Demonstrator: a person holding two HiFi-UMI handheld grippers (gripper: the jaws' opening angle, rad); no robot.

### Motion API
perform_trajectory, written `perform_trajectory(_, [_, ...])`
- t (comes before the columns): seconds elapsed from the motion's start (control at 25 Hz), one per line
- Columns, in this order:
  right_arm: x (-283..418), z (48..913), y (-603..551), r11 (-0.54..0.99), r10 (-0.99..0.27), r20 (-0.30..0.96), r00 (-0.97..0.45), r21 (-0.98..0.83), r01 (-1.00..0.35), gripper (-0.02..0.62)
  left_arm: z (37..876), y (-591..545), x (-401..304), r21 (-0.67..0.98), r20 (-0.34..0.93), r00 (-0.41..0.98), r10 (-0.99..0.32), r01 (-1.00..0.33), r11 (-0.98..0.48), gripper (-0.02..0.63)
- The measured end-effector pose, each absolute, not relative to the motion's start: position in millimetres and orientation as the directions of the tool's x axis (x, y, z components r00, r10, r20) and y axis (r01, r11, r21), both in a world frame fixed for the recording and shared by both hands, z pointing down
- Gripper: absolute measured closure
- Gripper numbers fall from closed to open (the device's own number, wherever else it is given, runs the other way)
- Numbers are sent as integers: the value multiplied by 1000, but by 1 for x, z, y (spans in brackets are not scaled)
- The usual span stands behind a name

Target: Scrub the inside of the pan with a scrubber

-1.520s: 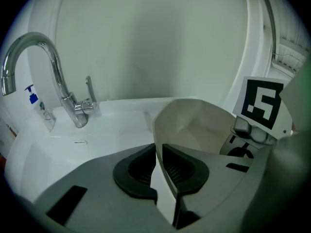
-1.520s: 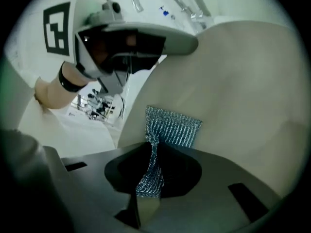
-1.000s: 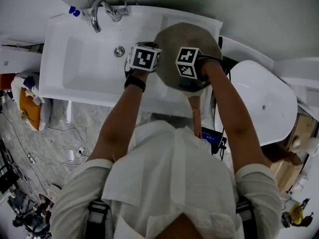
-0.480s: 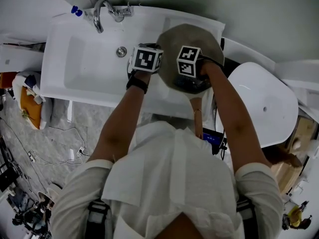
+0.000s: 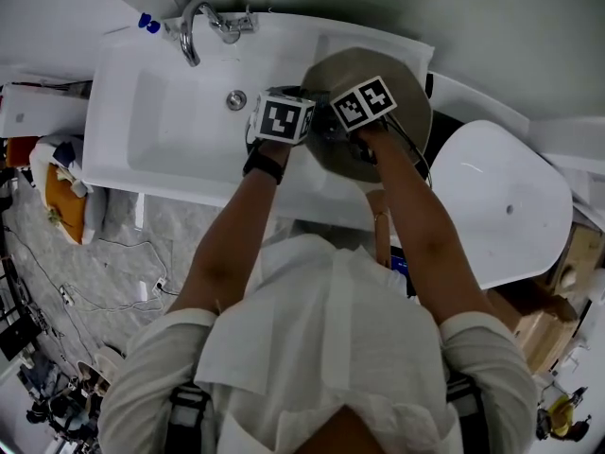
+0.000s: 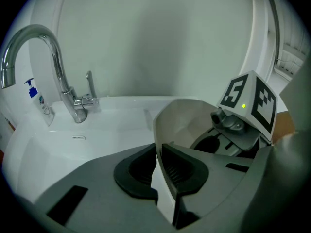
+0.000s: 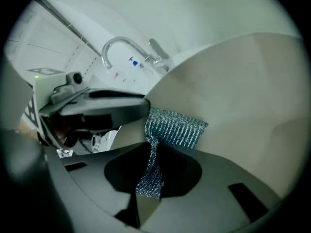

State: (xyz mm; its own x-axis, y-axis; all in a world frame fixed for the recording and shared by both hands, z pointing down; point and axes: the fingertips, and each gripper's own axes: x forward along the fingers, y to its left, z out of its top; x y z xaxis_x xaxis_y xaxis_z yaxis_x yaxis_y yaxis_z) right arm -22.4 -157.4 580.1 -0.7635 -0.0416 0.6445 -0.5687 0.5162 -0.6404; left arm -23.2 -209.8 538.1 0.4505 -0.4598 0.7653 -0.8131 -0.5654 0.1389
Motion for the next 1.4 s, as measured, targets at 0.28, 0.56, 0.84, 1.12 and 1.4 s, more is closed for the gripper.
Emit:
perform_trajectory(0.28, [11, 579, -226, 315, -365, 635, -681, -604, -732, 548, 541, -209, -23, 136, 767, 467, -441, -789, -599, 558])
perform_trajectory(0.56, [88, 576, -264, 17, -641, 628, -440, -562, -827, 548, 541, -207, -24, 117, 775, 461, -431, -776, -620, 555])
perform_trajectory(0.84, [176, 570, -241, -271, -761, 645, -71, -415, -868, 551, 543, -208, -23, 106, 782, 457, -423, -767, -633, 552])
perform_trajectory(1.12, [149, 550, -233, -19, -788, 589, -180, -316, -948, 549, 542, -207, -22, 116, 777, 468, -421, -764, -635, 549])
perform_trajectory(1.4, [39, 501, -266, 477, -675, 523, -521, -230, -848, 549, 544, -205, -24, 96, 790, 450, -416, -762, -641, 546])
